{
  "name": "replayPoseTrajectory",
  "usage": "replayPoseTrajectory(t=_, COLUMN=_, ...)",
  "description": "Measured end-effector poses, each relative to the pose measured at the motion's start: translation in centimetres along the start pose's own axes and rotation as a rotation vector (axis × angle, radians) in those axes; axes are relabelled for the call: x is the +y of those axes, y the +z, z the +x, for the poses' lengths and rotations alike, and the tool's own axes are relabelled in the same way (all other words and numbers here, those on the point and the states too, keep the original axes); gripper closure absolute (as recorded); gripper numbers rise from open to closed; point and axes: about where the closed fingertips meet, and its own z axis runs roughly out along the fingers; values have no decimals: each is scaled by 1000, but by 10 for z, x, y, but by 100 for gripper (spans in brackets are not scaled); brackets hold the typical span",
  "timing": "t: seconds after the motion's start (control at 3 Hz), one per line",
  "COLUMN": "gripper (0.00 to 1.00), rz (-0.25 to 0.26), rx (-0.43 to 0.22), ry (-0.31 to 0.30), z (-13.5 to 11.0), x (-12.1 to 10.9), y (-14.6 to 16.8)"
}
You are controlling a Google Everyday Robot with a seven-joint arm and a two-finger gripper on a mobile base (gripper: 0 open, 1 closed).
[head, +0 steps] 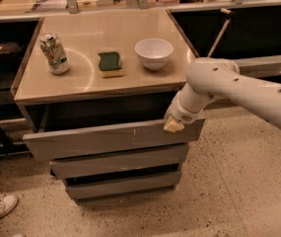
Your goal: Open top drawer
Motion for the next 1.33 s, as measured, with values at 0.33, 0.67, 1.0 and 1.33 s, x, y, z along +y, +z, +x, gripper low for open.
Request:
replayPoseTrajectory(t=0.33, gripper=100, rz=0, rx=0, ry=0, z=-2, x=-1, y=-5)
replayPoseTrajectory(t=0.67, gripper=100, rz=-19, rx=8, ry=15, z=4, x=10, y=-9)
replayPoseTrajectory(t=1.0, gripper=100, rz=-19, rx=8, ry=15, z=4, x=10, y=-9)
replayPoseTrajectory(t=1.33, gripper=100, rz=-27, rx=17, ry=39, z=9, x=22, y=-12)
